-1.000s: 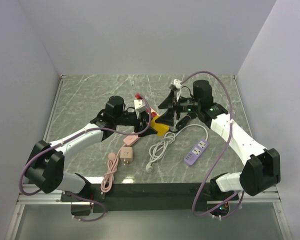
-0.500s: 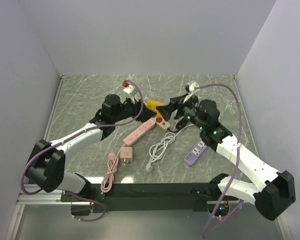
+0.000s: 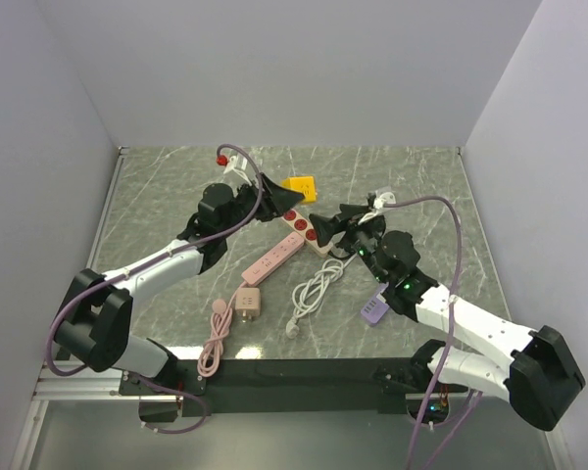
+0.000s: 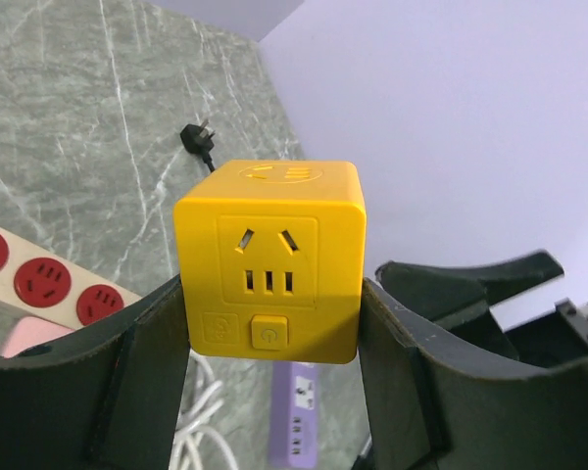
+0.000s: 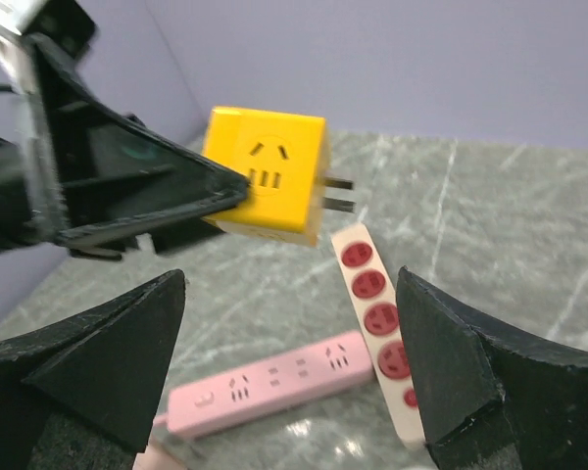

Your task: Insert the plug

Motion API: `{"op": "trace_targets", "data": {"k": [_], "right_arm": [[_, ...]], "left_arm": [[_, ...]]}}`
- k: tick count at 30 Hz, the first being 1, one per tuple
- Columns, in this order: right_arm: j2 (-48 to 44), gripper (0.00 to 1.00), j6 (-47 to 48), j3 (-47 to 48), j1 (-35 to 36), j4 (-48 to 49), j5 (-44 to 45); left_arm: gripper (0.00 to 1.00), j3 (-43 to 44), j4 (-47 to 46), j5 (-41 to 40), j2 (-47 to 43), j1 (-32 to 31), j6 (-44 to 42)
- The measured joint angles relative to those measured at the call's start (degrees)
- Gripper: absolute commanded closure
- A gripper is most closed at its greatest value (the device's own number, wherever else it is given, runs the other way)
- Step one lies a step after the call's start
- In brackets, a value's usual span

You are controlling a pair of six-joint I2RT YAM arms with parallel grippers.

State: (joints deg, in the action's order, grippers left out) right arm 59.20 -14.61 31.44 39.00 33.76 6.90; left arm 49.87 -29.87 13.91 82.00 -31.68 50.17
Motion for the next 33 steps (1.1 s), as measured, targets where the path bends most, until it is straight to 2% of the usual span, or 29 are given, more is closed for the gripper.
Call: {"op": "trace_targets", "data": {"k": [5, 11, 18, 33], "right_arm": [[2.4, 0.07, 1.3, 0.2, 2.7, 6.7, 2.5], [9.7, 0.11, 3.4, 1.4, 5.7, 10.0, 5.1], [14.6, 0.14, 5.3, 2.5, 7.3, 14.1, 7.3], [24.3, 0.16, 6.5, 7.6, 7.7, 22.8, 7.7]], "left_arm": [[1.0, 0.0, -0.2, -3.5, 0.0, -0.1, 5.7], [1.0, -1.0, -0.4, -7.8, -0.5, -0.3, 10.4], [1.0, -2.9, -1.5, -8.5, -1.2, -0.5, 13.9], [1.0, -4.9, -4.3, -9.1, -2.7, -1.2, 17.4]]}}
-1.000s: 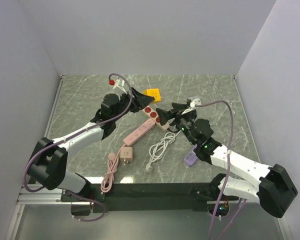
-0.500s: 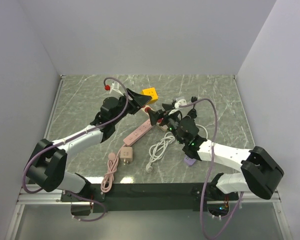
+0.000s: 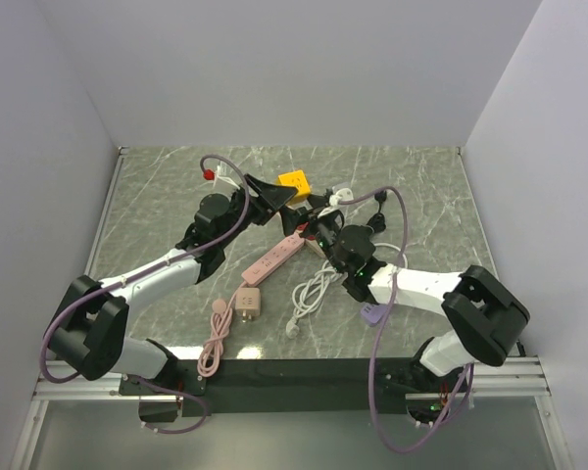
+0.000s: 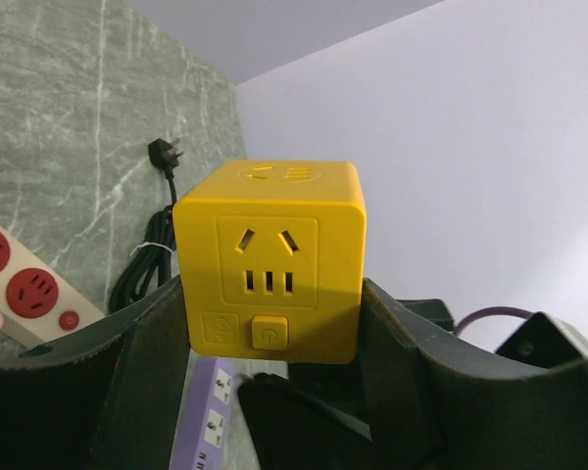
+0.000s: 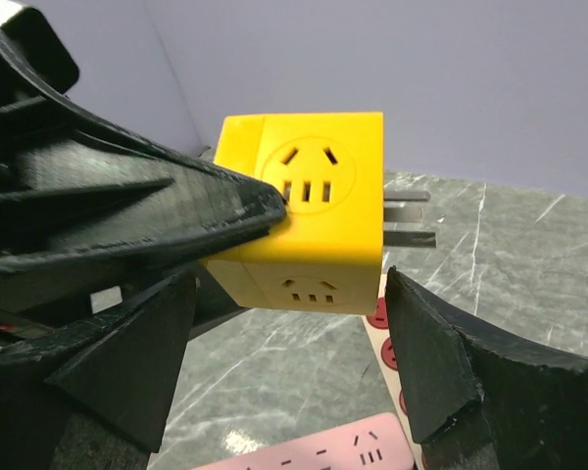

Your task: Insert the plug

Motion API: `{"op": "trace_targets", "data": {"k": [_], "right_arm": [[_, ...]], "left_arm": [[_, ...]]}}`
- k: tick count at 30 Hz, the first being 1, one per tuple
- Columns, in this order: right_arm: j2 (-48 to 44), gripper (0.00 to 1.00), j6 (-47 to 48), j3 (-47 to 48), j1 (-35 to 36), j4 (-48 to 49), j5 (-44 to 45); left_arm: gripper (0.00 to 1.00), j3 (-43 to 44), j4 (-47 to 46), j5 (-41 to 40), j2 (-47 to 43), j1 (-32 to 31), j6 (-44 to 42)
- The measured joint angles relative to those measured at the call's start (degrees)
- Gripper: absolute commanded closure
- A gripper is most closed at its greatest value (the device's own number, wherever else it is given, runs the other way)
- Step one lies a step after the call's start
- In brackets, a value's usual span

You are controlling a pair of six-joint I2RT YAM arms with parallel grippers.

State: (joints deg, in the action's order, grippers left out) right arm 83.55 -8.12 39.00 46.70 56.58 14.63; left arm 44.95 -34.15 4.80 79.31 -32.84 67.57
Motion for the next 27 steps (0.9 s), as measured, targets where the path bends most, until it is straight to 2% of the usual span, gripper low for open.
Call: {"op": "trace_targets", "data": {"k": [7, 13, 19, 20, 21, 27], "right_arm": [[4.0, 0.24, 2.0, 0.0, 0.2, 6.7, 1.6], [5.9, 0.37, 5.3, 0.0, 0.7, 11.9, 2.7], [6.9, 0.7, 7.0, 0.4, 0.8, 14.3, 2.7], [7.0, 0.96, 7.1, 0.5, 0.8, 14.4, 2.7], [7.0, 1.0, 7.2, 0.5, 0.8, 14.4, 2.7], [7.6, 1.0, 7.8, 1.7, 0.8, 13.2, 4.2]], "left_arm": [[1.0, -1.1, -2.5, 1.2, 0.0, 0.0, 2.2], [1.0, -1.6, -4.0, 1.6, 0.0, 0.0, 3.4], [1.0, -1.6, -5.2, 1.6, 0.0, 0.0, 3.6], [1.0, -1.6, -5.3, 1.7, 0.1, 0.1, 3.6], [1.0, -1.6, -5.6, 1.8, 0.3, 0.1, 3.6], [1.0, -1.6, -8.2, 2.5, 2.1, 0.6, 3.8]]}}
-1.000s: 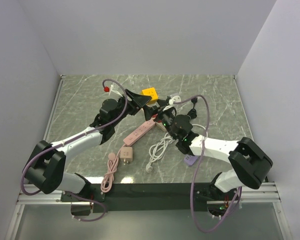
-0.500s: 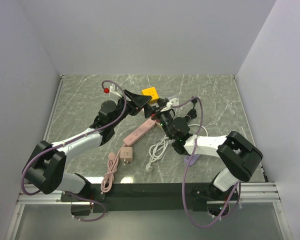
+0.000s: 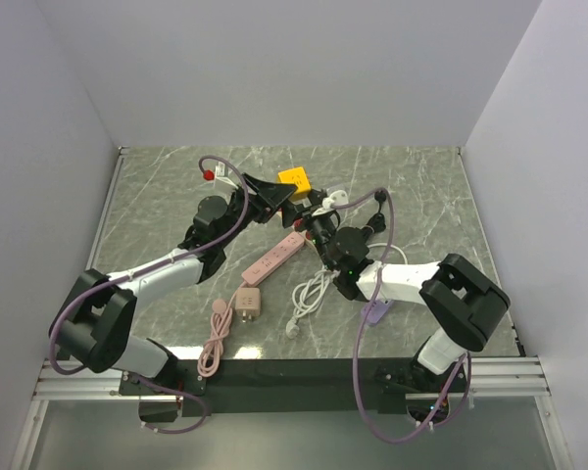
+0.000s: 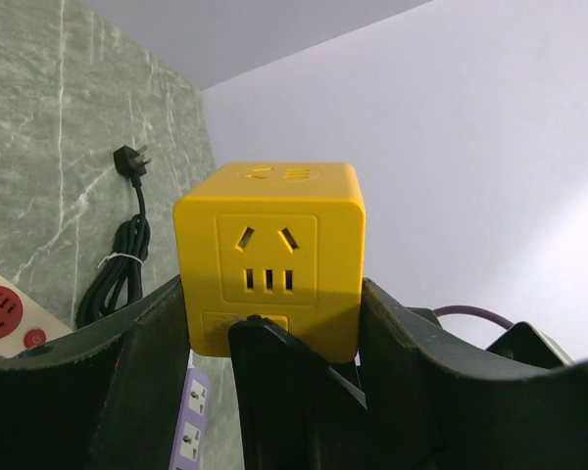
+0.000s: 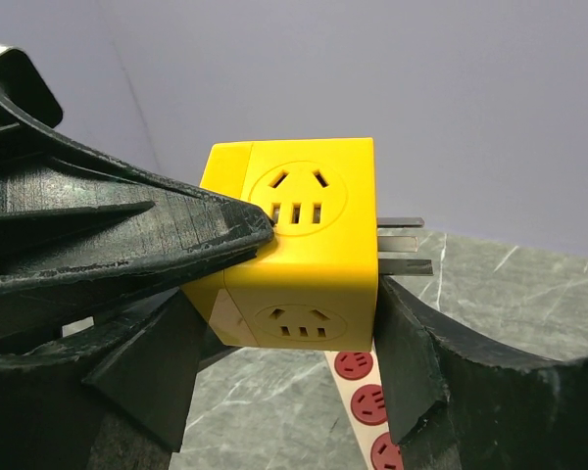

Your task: Insert the plug

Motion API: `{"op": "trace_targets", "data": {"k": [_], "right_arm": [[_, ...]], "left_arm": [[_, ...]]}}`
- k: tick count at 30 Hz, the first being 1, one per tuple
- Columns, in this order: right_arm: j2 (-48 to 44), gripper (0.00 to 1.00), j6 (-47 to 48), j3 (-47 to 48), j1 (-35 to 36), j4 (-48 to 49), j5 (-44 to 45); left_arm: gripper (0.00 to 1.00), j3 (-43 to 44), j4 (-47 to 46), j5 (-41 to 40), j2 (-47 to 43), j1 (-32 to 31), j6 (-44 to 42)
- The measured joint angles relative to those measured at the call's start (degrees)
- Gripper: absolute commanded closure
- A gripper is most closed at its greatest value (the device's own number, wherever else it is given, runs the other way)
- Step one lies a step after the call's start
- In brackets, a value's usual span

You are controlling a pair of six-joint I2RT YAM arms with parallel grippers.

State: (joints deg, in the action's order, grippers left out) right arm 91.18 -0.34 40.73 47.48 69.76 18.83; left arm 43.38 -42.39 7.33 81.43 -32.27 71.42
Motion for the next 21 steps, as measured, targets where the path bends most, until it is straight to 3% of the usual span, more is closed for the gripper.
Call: {"op": "trace_targets", "data": {"k": [6, 8, 9, 10, 15, 21], "right_arm": [[0.5, 1.0, -0.2, 0.3, 0.3, -0.3, 2.5], [0.5, 1.0, -0.2, 0.3, 0.5, -0.3, 3.1], [0.5, 1.0, -0.2, 0.3, 0.5, -0.3, 3.2], [0.5, 1.0, -0.2, 0.3, 0.6, -0.3, 3.2], [-0.5, 1.0, -0.1, 0.3, 0.6, -2.1, 2.9], [-1.7, 1.0, -0.7, 0.3, 0.6, -5.1, 2.4]], "left_arm": [[0.99, 0.0, -0.6, 0.3, 0.7, 0.2, -0.2], [0.89, 0.0, -0.7, 0.4, 0.7, 0.2, -0.5], [0.73, 0.0, -0.7, 0.5, 0.7, 0.2, -0.6], [0.66, 0.0, -0.7, 0.6, 0.7, 0.2, -0.8], [0.38, 0.0, -1.3, 1.9, 0.7, 0.6, -2.1], [0.32, -0.6, -2.3, 3.3, 0.7, 1.0, -3.3]]}}
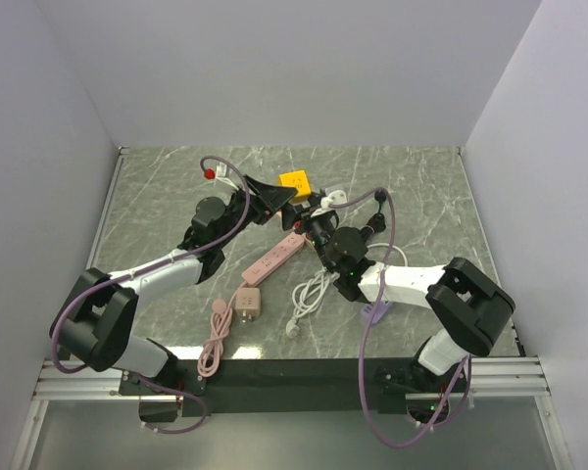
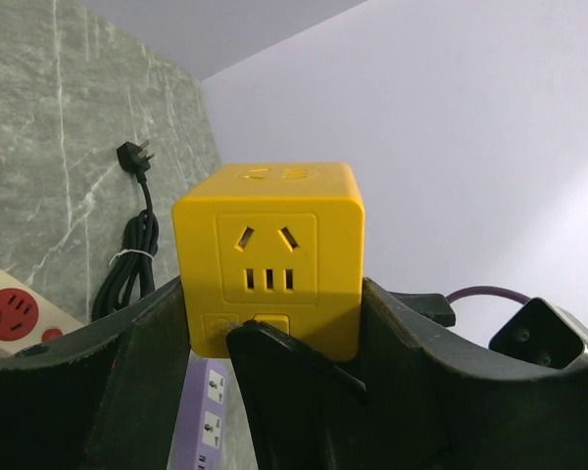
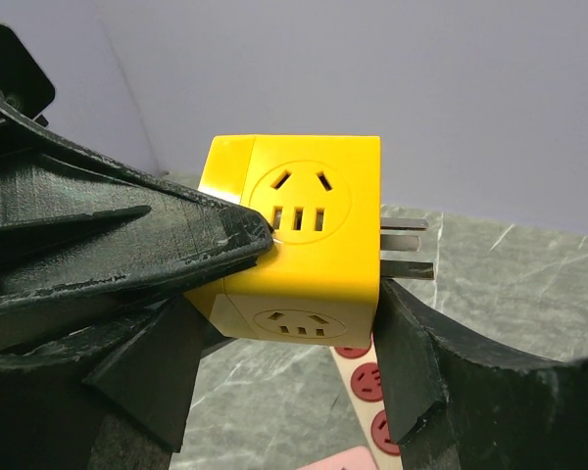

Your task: Insert the plug

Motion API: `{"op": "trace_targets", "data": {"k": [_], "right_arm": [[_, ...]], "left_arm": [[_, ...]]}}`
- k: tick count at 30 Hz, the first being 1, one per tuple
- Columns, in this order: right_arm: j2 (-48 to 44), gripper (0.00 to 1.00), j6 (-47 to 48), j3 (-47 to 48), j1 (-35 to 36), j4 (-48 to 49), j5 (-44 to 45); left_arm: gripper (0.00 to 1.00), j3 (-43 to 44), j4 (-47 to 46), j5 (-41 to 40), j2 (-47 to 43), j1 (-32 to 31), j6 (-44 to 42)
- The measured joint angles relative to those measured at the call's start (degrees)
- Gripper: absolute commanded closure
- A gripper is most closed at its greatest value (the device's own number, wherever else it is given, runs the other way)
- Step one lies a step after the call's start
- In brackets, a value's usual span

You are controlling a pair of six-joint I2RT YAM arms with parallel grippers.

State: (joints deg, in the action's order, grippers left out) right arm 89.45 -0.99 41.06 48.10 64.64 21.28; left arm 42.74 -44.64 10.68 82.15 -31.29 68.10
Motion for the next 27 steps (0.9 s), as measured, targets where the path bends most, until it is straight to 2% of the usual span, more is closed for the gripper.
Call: {"op": "trace_targets", "data": {"k": [10, 23, 27], "right_arm": [[0.0, 1.0, -4.9, -0.3, -0.3, -4.0, 0.0], [1.2, 1.0, -9.8, -2.6, -2.1, -8.5, 1.7], [-0.9, 1.0, -12.2, -2.4, -5.3, -14.9, -3.0]], "left_arm": [[0.13, -4.0, -3.8, 1.6, -0.1, 0.3, -0.1], [0.07, -11.2, -3.4, 0.6, -3.3, 0.2, -4.1], [0.06, -16.4, -2.0, -1.5, -7.6, 0.5, -8.1]]}}
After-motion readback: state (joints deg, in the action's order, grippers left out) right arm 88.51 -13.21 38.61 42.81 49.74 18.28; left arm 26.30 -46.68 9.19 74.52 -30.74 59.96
